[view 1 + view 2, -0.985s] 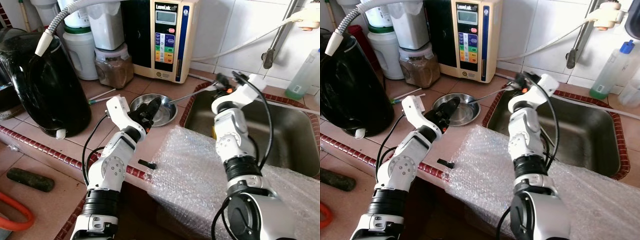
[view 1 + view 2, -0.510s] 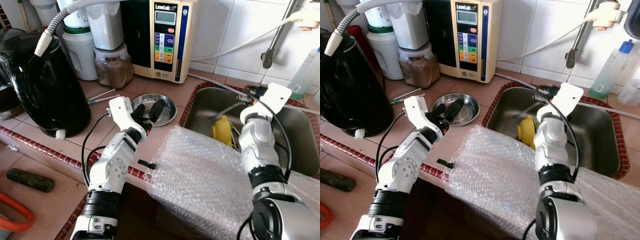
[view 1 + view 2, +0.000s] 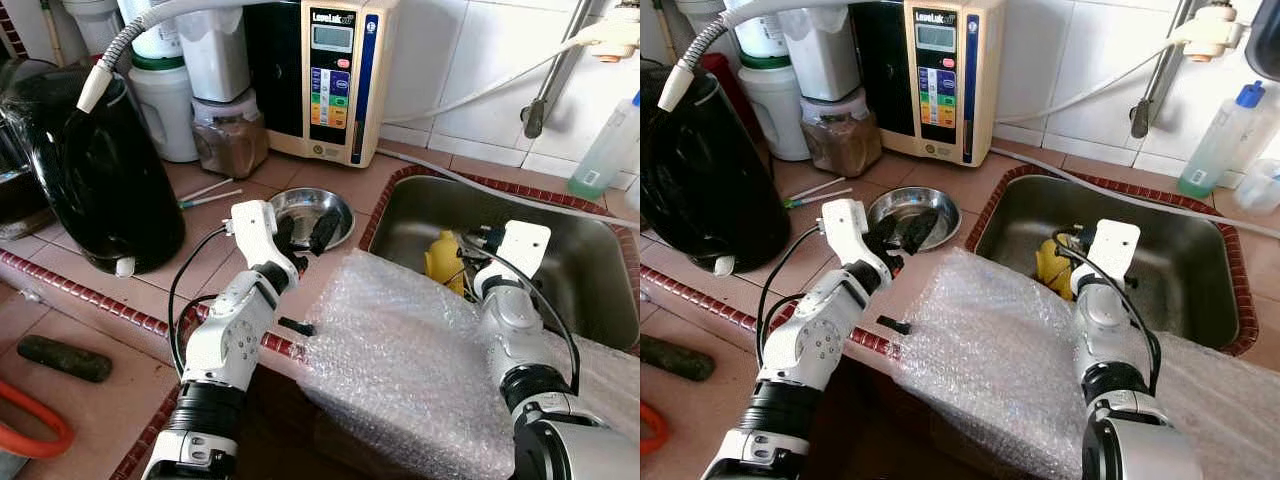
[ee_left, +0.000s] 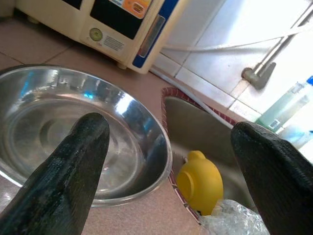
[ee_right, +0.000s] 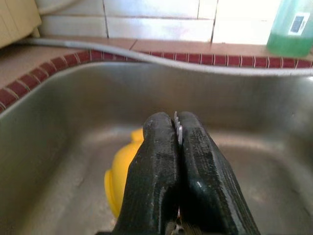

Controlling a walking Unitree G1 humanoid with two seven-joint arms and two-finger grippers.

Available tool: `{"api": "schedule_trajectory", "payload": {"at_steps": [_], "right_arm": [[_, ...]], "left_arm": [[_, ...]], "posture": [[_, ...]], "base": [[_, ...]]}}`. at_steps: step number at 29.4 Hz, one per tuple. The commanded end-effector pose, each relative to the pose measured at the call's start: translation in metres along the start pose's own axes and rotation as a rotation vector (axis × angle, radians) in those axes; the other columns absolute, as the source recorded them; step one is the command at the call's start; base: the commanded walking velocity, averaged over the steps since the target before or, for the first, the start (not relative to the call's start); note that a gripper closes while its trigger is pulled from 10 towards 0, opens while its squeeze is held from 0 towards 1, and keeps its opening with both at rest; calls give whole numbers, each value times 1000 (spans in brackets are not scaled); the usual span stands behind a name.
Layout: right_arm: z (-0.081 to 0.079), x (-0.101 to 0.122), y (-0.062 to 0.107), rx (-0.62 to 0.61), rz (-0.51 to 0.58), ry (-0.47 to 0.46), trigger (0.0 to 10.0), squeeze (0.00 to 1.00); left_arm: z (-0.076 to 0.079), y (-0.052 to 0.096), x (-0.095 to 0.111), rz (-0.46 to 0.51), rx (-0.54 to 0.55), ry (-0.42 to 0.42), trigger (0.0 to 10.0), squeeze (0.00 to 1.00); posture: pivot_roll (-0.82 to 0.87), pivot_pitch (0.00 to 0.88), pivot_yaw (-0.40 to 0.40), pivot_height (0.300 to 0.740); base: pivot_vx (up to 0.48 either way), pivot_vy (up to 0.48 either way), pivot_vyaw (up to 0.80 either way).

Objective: Kitchen organization

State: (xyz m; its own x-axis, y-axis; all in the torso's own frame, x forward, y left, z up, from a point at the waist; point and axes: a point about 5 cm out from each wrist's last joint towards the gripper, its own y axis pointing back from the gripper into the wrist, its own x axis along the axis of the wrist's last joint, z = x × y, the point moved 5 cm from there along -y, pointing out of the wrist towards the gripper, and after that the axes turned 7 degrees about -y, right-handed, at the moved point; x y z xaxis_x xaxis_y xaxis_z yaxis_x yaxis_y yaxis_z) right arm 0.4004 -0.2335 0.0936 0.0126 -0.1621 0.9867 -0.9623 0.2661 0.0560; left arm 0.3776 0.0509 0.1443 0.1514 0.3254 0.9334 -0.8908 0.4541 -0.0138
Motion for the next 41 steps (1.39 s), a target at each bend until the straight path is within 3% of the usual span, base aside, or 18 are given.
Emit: {"api": "schedule_trajectory", "payload": {"at_steps": [1,2,3,4,19,25,30,35,36,37,38,39,41], "right_arm": [[5,-8,2,-13,-32,-6,392,537],[6,-8,2,-15,-37,-8,8000,1000],[6,-9,2,-16,-39,-8,8000,1000],[6,-10,2,-16,-45,-16,10000,1000],[3,-13,2,-7,-54,-46,10000,1000],[-5,-5,0,23,-21,-84,10000,1000],[-24,4,-1,88,10,-124,10000,1000],[-43,14,0,149,70,-40,10000,1000],[-46,15,1,158,77,-27,10000,1000],[-46,15,1,158,77,-27,10000,1000],[-49,15,1,167,79,-35,10000,894],[-58,16,3,185,82,-51,10000,0],[-64,16,4,203,86,-64,10000,0]], "left_arm": [[3,0,-6,-36,-22,-29,10000,1000],[4,0,-7,-40,-27,-32,10000,1000],[4,0,-7,-42,-31,-33,10000,1000],[4,0,-8,-51,-38,-40,10000,1000],[10,-1,-7,-58,-93,-98,10000,1000],[9,-2,-1,-34,-88,-134,10000,1000],[0,-6,9,4,-22,-151,10000,1000],[-23,-8,23,46,112,-173,10000,1000],[-27,-7,24,50,137,-182,10000,675],[-27,-7,24,50,137,-182,10000,675],[-32,-7,25,51,167,-180,10000,302],[-46,-6,28,58,260,-200,10000,0],[-56,-5,29,60,316,-205,10000,0]], "posture": [[96,0,43,740],[96,0,43,740],[96,0,43,740],[92,0,44,740],[87,0,49,740],[87,0,48,740],[84,0,50,740],[82,0,52,740],[82,0,52,740],[82,0,52,740],[79,0,54,740],[78,0,56,740],[78,0,56,740]], "base": [[0,0,0],[0,0,0],[0,0,0],[0,0,0],[0,0,0],[0,0,0],[0,0,0],[0,0,0],[0,0,0],[0,0,0],[0,0,0],[0,0,0],[0,0,0]]}}
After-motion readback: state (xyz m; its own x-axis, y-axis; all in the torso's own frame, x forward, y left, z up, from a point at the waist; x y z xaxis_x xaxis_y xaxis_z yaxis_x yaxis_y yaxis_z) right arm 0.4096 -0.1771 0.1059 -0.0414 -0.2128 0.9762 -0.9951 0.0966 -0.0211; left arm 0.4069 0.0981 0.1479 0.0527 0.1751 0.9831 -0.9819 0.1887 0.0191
